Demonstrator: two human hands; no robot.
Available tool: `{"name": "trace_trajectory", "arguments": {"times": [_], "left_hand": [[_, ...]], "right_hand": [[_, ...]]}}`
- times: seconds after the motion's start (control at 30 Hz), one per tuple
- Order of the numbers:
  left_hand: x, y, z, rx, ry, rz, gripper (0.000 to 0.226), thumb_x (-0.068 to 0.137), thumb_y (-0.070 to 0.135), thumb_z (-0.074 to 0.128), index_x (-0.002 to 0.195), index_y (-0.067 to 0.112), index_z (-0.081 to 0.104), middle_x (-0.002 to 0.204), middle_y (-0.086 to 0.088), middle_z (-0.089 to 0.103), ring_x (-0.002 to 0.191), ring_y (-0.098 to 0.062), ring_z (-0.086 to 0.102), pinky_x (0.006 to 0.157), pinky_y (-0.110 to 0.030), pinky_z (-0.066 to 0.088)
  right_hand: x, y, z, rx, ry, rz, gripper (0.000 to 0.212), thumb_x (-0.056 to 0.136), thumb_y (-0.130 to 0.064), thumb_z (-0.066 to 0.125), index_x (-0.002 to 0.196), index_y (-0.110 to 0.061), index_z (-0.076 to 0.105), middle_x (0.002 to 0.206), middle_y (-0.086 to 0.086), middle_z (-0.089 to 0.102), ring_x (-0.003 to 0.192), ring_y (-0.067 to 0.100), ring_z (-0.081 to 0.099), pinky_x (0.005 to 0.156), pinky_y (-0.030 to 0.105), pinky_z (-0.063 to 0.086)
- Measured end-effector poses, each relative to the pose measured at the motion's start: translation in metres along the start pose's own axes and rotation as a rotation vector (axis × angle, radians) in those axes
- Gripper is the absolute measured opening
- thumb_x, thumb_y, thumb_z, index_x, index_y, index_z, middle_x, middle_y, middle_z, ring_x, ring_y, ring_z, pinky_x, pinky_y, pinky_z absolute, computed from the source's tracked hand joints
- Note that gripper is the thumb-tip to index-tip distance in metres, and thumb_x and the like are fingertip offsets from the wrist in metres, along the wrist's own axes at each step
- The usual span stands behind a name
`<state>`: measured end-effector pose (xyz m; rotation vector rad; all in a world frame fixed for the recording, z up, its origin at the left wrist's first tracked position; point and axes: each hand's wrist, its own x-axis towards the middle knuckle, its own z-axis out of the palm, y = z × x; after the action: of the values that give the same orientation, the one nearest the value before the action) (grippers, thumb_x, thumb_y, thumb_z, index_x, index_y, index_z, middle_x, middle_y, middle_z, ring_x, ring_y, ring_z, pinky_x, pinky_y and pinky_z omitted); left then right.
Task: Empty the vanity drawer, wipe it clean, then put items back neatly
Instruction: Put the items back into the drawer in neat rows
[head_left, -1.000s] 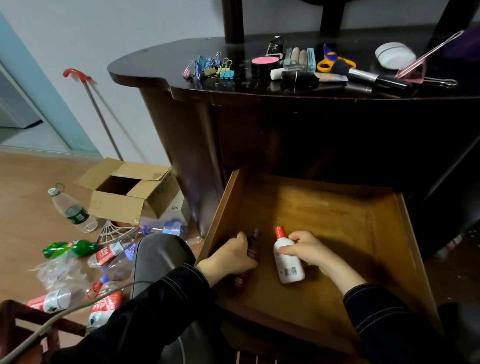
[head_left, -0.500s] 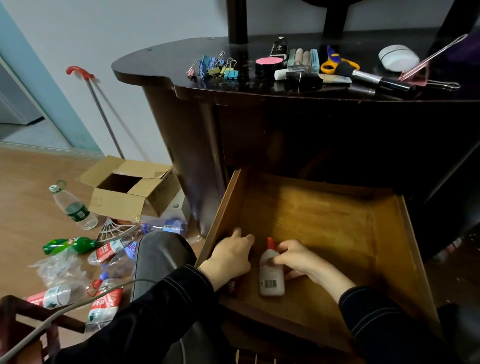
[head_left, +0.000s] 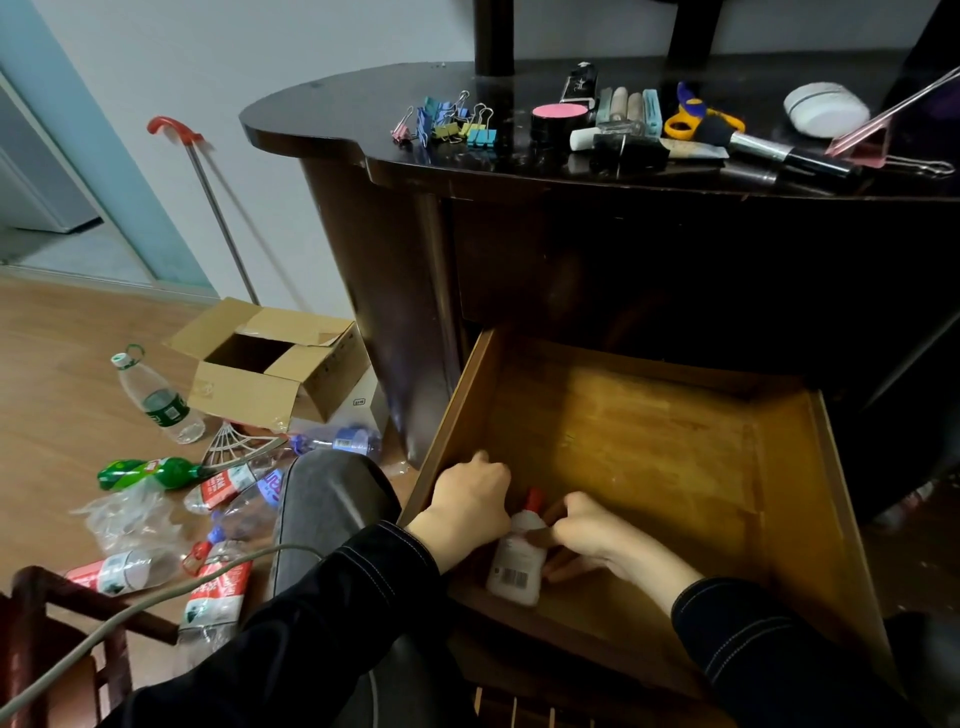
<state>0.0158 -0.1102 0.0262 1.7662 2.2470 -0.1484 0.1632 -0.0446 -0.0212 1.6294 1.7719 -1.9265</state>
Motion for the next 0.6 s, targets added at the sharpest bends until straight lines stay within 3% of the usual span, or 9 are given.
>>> {"name": "trace_trajectory", "arguments": {"times": [0.13, 0.37, 0.53, 0.6], "left_hand": [[0.002, -0.002, 0.002, -0.017, 0.002, -0.004, 0.021, 0.089, 0.027, 0.065, 0.088, 0.016, 0.047, 0.115, -0.012, 0.052, 0.093, -0.037, 0.064, 0.066, -0.036, 0.04], [0.002, -0.003, 0.003, -0.053, 0.006, -0.006, 0.013, 0.088, 0.018, 0.062, 0.091, 0.014, 0.05, 0.115, -0.015, 0.052, 0.095, -0.039, 0.064, 0.066, -0.037, 0.041], [0.0, -0.004, 0.003, -0.065, 0.025, -0.016, 0.014, 0.088, 0.014, 0.062, 0.093, 0.014, 0.049, 0.113, -0.014, 0.053, 0.097, -0.041, 0.064, 0.066, -0.039, 0.04], [0.001, -0.003, 0.003, -0.063, 0.055, -0.019, 0.017, 0.087, 0.009, 0.06, 0.09, 0.015, 0.044, 0.111, -0.013, 0.052, 0.095, -0.041, 0.064, 0.064, -0.039, 0.039]], "right_hand": [[0.0, 0.001, 0.011, 0.018, -0.092, -0.009, 0.036, 0.088, -0.006, 0.076, 0.11, -0.012, 0.047, 0.104, 0.018, 0.07, 0.076, 0.027, 0.077, 0.063, 0.038, 0.063], [0.001, 0.001, 0.011, -0.168, -0.133, -0.065, 0.039, 0.09, -0.012, 0.076, 0.11, -0.01, 0.044, 0.093, 0.018, 0.075, 0.071, 0.027, 0.076, 0.07, 0.043, 0.064], [0.002, 0.002, 0.007, -0.247, -0.13, -0.105, 0.045, 0.089, -0.017, 0.078, 0.118, -0.009, 0.045, 0.095, 0.014, 0.075, 0.067, 0.021, 0.072, 0.072, 0.042, 0.062], [0.003, 0.002, 0.005, -0.298, -0.13, -0.115, 0.042, 0.09, -0.022, 0.077, 0.117, -0.01, 0.047, 0.095, 0.012, 0.075, 0.066, 0.018, 0.07, 0.066, 0.037, 0.06]]}}
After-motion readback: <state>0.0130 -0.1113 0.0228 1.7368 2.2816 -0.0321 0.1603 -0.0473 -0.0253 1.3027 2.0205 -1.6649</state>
